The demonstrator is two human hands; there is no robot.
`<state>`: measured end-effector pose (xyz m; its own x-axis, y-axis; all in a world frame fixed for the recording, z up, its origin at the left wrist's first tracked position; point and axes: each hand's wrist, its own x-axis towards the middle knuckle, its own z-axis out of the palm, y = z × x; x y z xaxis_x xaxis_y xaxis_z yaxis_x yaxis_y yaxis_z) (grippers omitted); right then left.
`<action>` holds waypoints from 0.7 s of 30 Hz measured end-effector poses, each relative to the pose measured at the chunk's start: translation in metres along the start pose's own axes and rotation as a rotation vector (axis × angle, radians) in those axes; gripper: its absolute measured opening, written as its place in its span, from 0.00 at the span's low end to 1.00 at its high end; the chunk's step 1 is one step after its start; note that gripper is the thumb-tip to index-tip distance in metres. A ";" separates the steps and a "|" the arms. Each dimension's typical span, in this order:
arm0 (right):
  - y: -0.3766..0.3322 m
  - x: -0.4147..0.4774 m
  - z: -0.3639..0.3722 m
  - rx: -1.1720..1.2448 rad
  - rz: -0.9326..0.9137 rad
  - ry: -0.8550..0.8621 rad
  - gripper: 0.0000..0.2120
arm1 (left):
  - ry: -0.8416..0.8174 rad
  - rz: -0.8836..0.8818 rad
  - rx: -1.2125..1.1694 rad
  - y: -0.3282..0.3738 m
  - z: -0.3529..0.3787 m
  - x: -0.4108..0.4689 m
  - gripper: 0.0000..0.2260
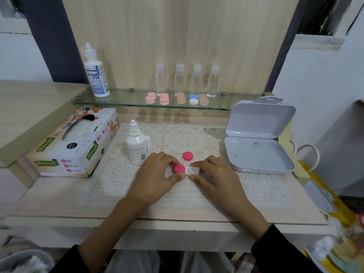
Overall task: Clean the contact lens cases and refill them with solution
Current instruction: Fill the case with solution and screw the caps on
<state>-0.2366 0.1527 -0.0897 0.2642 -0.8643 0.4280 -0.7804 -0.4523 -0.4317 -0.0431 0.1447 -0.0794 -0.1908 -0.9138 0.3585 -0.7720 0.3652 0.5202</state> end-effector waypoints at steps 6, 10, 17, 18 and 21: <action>0.000 0.000 0.000 -0.001 -0.005 0.003 0.16 | 0.021 0.029 -0.008 -0.002 0.004 0.000 0.11; 0.001 0.001 0.000 0.004 0.005 -0.007 0.15 | 0.031 0.021 -0.011 -0.002 0.006 0.000 0.11; 0.004 0.011 -0.007 0.238 0.158 -0.075 0.12 | 0.060 0.001 -0.040 -0.003 0.006 -0.002 0.12; 0.006 0.015 -0.008 0.268 0.174 -0.091 0.11 | 0.065 0.003 -0.044 -0.003 0.006 -0.002 0.12; 0.012 0.030 -0.013 0.292 0.215 -0.136 0.11 | 0.063 0.008 -0.045 -0.002 0.006 -0.003 0.13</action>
<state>-0.2452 0.1242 -0.0721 0.2002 -0.9586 0.2025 -0.6374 -0.2844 -0.7161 -0.0446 0.1453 -0.0861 -0.1569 -0.8983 0.4104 -0.7422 0.3814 0.5511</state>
